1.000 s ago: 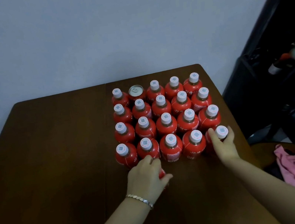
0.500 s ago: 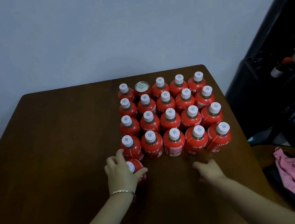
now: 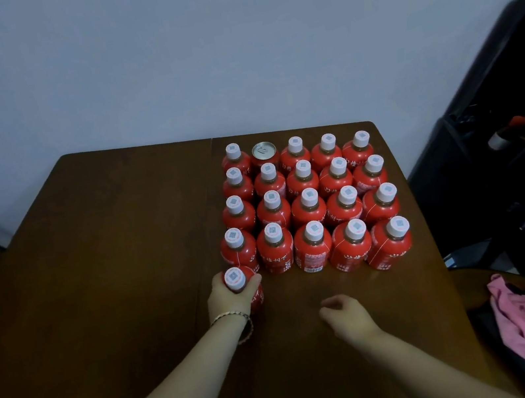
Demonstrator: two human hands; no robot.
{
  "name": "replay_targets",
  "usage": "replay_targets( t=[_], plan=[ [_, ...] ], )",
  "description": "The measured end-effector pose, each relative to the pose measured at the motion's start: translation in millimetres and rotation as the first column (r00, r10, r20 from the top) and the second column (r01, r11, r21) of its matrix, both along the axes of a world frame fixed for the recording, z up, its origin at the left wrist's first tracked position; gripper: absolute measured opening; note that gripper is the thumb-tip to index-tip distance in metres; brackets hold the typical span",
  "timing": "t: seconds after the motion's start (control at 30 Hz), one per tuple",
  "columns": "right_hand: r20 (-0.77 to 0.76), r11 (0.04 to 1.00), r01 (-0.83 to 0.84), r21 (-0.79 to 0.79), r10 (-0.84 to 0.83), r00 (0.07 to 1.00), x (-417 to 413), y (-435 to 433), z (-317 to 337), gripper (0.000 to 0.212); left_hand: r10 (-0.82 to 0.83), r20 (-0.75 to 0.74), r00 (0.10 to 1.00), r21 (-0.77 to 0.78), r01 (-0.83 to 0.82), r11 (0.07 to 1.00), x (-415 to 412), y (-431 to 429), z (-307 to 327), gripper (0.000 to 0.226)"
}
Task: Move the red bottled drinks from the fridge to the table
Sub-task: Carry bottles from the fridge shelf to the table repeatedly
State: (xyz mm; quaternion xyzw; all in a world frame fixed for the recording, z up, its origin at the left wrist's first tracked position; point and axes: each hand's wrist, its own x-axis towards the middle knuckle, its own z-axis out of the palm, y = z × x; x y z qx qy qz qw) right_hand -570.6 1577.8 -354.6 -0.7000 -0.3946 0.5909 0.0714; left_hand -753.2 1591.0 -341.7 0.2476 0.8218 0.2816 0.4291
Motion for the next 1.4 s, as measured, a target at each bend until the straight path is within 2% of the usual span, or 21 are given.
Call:
replay_targets(
  t=[0.13, 0.27, 0.37, 0.43, 0.5, 0.6, 0.67, 0.73, 0.77, 0.9, 0.97, 1.07, 1.13, 1.2, 1.27, 1.33, 1.4],
  plan=[
    [0.01, 0.999, -0.042, 0.027, 0.041, 0.999, -3, -5, 4, 0.034, 0.046, -0.001, 0.999, 0.015, -0.046, 0.999, 8, -1, 2, 0.07],
    [0.047, 0.996, -0.05, 0.08, 0.046, 0.998, -5, -12, 16, 0.032, 0.004, 0.016, 1.0, -0.024, -0.004, 1.0, 6, -4, 2, 0.084],
    [0.131, 0.986, -0.082, 0.148, 0.063, 0.989, -3, -17, 29, 0.032, -0.076, 0.02, 0.997, -0.231, 0.079, 0.97, 3, -6, 7, 0.098],
    [0.197, 0.974, -0.152, 0.17, 0.118, 0.973, -2, -21, 39, 0.031, -0.197, 0.098, 0.975, -0.373, 0.22, 0.902, 2, -15, 15, 0.088],
    [0.262, 0.964, -0.208, 0.166, 0.16, 0.952, -1, -31, 50, 0.03, -0.491, 0.171, 0.854, -0.47, 0.509, 0.722, 3, -30, 26, 0.064],
    [0.348, 0.955, -0.281, 0.089, 0.235, 0.908, 1, -54, 63, 0.033, -0.812, 0.148, 0.565, -0.458, 0.767, 0.45, 9, -46, 37, 0.045],
    [0.425, 0.959, -0.273, 0.082, 0.214, 0.88, 6, -79, 74, 0.033, -0.951, -0.026, 0.309, -0.405, 0.867, 0.292, 21, -50, 50, 0.044],
    [0.488, 0.971, -0.219, 0.099, 0.144, 0.861, 19, -108, 86, 0.031, -0.974, -0.192, 0.119, -0.338, 0.924, 0.18, 46, -56, 72, 0.038],
    [0.513, 0.976, -0.197, 0.096, 0.121, 0.85, 26, -121, 94, 0.03, -0.97, -0.238, 0.049, -0.31, 0.943, 0.123, 59, -60, 83, 0.035],
    [0.592, 0.992, 0.016, 0.123, -0.086, 0.802, 70, -204, 129, 0.022, -0.878, -0.373, -0.3, -0.242, 0.945, -0.22, 136, -107, 123, 0.031],
    [0.619, 0.983, 0.13, 0.127, -0.181, 0.765, 92, -250, 142, 0.015, -0.824, -0.394, -0.408, -0.203, 0.913, -0.355, 175, -141, 137, 0.029],
    [0.642, 0.931, 0.342, 0.131, -0.343, 0.686, 124, -336, 155, 0.024, -0.692, -0.428, -0.581, -0.221, 0.81, -0.543, 238, -210, 148, 0.03],
    [0.633, 0.856, 0.49, 0.166, -0.473, 0.613, 142, -409, 161, 0.028, -0.561, -0.454, -0.692, -0.251, 0.704, -0.665, 280, -274, 157, 0.032],
    [0.623, 0.791, 0.585, 0.181, -0.553, 0.554, 158, -471, 171, 0.023, -0.434, -0.503, -0.748, -0.26, 0.609, -0.749, 313, -330, 166, 0.03],
    [0.642, 0.71, 0.671, 0.214, -0.62, 0.451, 171, -557, 182, 0.016, -0.323, -0.523, -0.789, -0.252, 0.505, -0.826, 347, -411, 175, 0.028],
    [0.663, 0.623, 0.748, 0.227, -0.662, 0.35, 180, -639, 190, 0.026, -0.217, -0.55, -0.806, -0.244, 0.404, -0.882, 374, -489, 185, 0.027],
    [0.682, 0.535, 0.81, 0.241, -0.687, 0.251, 185, -727, 197, 0.026, -0.131, -0.562, -0.817, -0.221, 0.301, -0.928, 396, -575, 196, 0.027]
  ],
)
